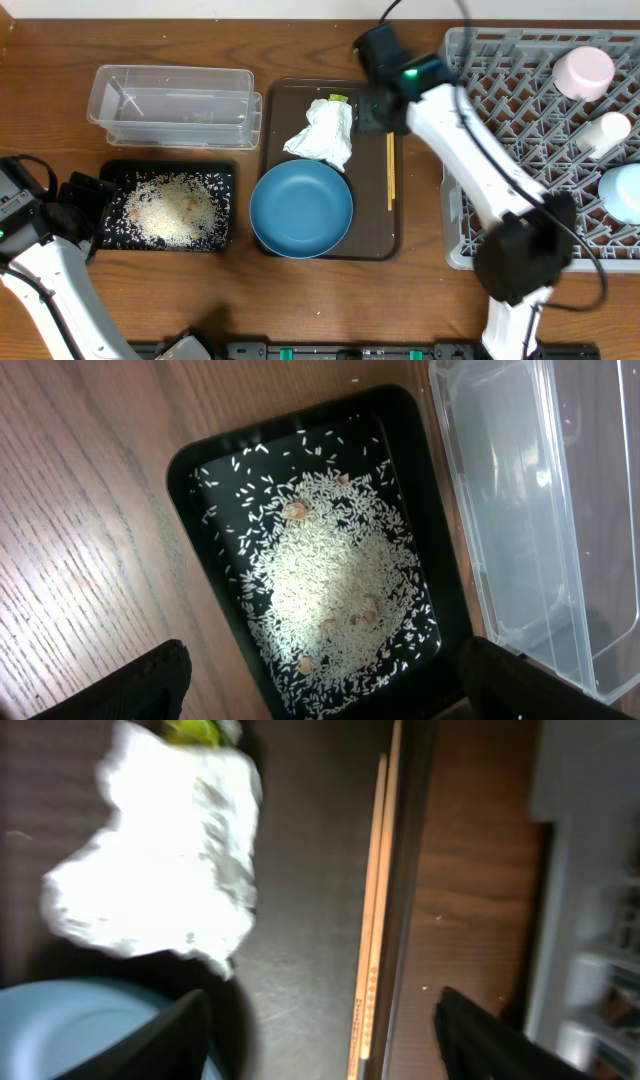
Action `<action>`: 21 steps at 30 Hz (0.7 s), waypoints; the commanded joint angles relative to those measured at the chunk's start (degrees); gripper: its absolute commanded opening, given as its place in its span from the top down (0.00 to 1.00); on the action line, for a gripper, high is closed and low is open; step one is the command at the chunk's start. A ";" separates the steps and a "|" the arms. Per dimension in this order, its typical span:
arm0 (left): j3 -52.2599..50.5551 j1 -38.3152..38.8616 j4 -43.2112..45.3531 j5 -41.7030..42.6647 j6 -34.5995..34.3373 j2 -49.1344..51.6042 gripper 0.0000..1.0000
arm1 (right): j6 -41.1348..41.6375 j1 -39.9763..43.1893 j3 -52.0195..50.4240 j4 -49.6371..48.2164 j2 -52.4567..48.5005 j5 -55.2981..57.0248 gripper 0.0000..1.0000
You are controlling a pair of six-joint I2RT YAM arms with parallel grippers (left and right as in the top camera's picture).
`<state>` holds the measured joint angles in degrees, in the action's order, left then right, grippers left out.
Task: Sort waste into correct bins and load items into the dishwasher rack
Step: 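Reach the right gripper left to the wooden chopsticks on the brown tray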
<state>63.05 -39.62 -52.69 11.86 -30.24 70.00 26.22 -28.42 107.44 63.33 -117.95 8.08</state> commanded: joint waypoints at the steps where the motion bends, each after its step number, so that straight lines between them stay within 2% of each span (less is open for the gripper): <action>1: 0.94 -0.22 -0.22 0.07 -0.50 0.00 0.11 | 4.59 -0.09 -0.50 0.07 -5.14 2.84 0.36; 11: 0.94 -0.22 -0.22 0.07 -0.50 0.00 0.11 | 3.74 1.07 -0.52 -2.12 -13.03 -3.82 0.36; 21: 0.94 -0.22 -0.22 0.07 -0.50 0.00 0.11 | 3.06 2.23 -0.59 -2.19 -16.24 -3.69 0.34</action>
<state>63.05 -39.62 -52.69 11.88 -30.24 70.00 29.32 -27.09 106.94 61.06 -133.14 4.62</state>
